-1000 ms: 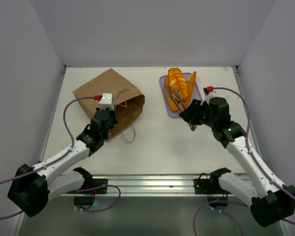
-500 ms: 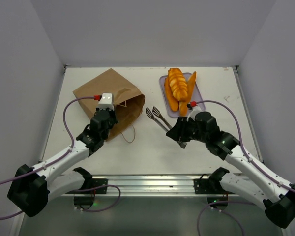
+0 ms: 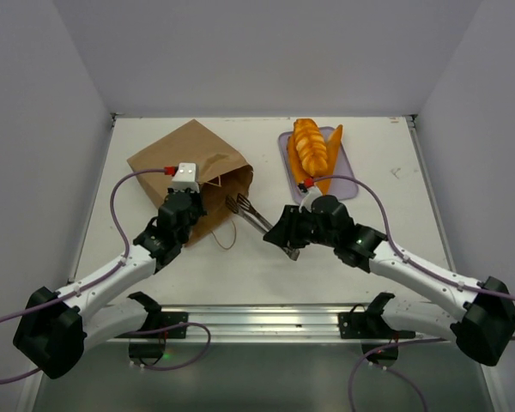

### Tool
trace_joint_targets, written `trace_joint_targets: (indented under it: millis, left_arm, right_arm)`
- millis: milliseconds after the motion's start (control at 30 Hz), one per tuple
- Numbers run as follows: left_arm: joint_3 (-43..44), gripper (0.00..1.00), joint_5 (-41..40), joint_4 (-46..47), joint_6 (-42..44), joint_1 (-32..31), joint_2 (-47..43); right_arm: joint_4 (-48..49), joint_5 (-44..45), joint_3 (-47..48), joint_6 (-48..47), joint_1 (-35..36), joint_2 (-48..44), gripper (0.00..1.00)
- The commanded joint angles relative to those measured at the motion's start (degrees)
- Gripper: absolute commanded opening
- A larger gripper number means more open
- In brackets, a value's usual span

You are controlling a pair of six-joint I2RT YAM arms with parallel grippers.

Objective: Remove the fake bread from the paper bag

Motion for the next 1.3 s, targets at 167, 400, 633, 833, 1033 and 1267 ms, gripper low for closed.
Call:
trace_joint_targets:
  millis: [167, 400, 633, 833, 1033, 1267]
  left_arm:
    - [0.6, 0.0, -1.6, 1.7, 0.8, -0.4, -0.3]
    - [1.9, 0.0, -2.8, 1.5, 0.4, -1.8, 1.2]
    - [3.0, 0.0, -4.2, 1.9, -0.4, -3.7, 2.7]
    - [3.6, 0.0, -4.2, 1.9, -0.9, -4.6, 2.7]
    - [4.3, 0.0, -5.2, 0.3, -0.7, -5.7, 1.8]
    - [4.5, 0.0, -5.4, -1.5, -1.0, -6.5, 0.0]
  right_arm:
    - [17.5, -0.3, 1.6, 5.3, 0.3, 10.1, 0.44]
    - [23.8, 1.8, 2.8, 9.7, 0.2, 17.4, 0.44]
    - [32.5, 3.2, 3.1, 16.5, 0.2, 23.5, 0.43]
    - [37.7, 3.3, 4.0, 21.6, 0.2, 28.3, 0.43]
    - [42.0, 1.9, 6.7, 24.6, 0.1, 34.5, 0.44]
    - [44.1, 2.8, 8.6, 26.0, 0.1, 39.1, 0.45]
